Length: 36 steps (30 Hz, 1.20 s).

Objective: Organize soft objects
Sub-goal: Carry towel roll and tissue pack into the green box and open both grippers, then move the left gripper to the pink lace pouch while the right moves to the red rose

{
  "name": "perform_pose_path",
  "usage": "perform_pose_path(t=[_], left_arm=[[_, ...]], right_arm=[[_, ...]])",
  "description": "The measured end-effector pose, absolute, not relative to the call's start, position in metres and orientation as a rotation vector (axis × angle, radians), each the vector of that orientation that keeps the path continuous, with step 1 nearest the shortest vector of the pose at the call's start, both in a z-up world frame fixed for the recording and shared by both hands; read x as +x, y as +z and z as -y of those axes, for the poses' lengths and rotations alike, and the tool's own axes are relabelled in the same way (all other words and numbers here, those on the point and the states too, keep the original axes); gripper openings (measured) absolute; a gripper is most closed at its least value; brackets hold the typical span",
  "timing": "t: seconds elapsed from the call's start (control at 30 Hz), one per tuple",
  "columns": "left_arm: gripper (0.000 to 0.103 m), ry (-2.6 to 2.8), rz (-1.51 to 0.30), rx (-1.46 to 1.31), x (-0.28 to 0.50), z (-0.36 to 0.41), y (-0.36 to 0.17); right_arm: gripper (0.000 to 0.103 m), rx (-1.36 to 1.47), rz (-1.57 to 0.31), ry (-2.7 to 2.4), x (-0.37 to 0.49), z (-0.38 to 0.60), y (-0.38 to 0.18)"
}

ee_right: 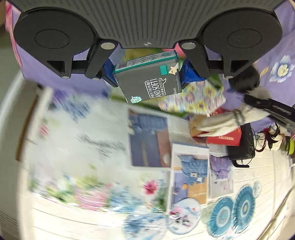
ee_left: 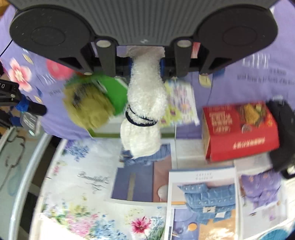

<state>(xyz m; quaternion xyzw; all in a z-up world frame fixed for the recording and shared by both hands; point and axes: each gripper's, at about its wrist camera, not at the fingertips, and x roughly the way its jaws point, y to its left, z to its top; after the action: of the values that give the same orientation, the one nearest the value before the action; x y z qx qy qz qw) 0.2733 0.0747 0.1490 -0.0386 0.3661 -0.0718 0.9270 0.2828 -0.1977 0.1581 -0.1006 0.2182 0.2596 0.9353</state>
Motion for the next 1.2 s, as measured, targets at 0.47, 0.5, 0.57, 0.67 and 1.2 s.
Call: perform_pose_path(t=[0.47,0.5,0.57,0.67,1.2], left_arm=[[0.07,-0.099,-0.794,0.071,0.374,-0.056,0.12],[0.07,-0.104,-0.796,0.075,0.374,-0.055,0.12],[0.07,-0.108,-0.789,0.074,0.371,-0.055,0.121],[0.07,-0.112,-0.783,0.069,0.363,-0.055,0.125],[0.071,-0.1,-0.69,-0.053,0.23,-0.087,0.161]], right_arm=[[0.063,-0.29,-0.565,0.597,0.384,0.127,0.131],[0.063,-0.287,-0.564,0.59,0.385,0.127,0.132],[0.065,-0.293,-0.556,0.568,0.384,0.129,0.133],[0.066,-0.29,-0.57,0.553,0.379,0.132,0.135],[0.069,-0.273,-0.454,0.426,0.213,0.186,0.17]])
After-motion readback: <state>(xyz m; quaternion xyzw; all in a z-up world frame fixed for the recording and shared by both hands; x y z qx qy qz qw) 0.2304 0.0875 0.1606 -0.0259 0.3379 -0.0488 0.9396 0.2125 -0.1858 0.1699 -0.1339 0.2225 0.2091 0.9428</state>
